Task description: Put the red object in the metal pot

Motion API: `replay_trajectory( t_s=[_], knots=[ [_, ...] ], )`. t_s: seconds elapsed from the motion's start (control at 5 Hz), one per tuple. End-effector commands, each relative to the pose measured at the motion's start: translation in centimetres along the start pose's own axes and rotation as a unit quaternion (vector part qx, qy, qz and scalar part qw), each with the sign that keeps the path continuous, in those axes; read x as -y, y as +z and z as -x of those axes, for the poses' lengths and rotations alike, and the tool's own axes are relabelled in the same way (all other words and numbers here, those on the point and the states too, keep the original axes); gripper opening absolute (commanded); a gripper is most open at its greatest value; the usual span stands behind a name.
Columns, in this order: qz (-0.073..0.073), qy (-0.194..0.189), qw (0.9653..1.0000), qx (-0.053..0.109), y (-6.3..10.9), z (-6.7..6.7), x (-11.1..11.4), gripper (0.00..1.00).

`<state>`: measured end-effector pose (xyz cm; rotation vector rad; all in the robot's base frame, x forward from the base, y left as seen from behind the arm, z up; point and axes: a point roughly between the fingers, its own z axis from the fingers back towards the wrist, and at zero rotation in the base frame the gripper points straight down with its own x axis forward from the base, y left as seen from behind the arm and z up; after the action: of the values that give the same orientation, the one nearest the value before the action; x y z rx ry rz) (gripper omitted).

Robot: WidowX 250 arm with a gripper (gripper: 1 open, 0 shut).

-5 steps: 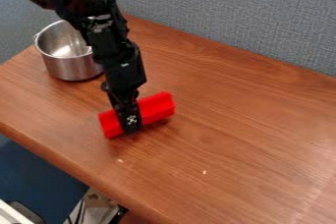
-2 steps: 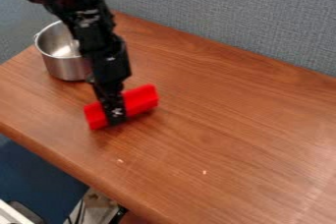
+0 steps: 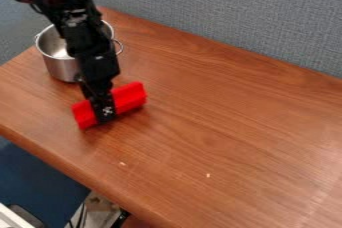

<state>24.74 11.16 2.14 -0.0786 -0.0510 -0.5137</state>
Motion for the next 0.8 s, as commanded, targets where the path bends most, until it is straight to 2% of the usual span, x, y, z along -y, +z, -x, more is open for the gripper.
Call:
replay_trajectory(
  t_s=[0.0,0.2,0.4,0.6],
  knots=[
    [-0.043,0.022,0.9984,0.03,3.4,-0.1,-1.7,0.0],
    [-0.041,0.027,0.9976,0.048,3.8,-1.9,-0.1,0.0],
    [-0.056,0.087,0.9933,0.052,3.5,-3.1,-0.5,0.0],
    [-0.067,0.152,0.9848,0.051,3.3,-4.0,-0.5,0.0]
  ],
)
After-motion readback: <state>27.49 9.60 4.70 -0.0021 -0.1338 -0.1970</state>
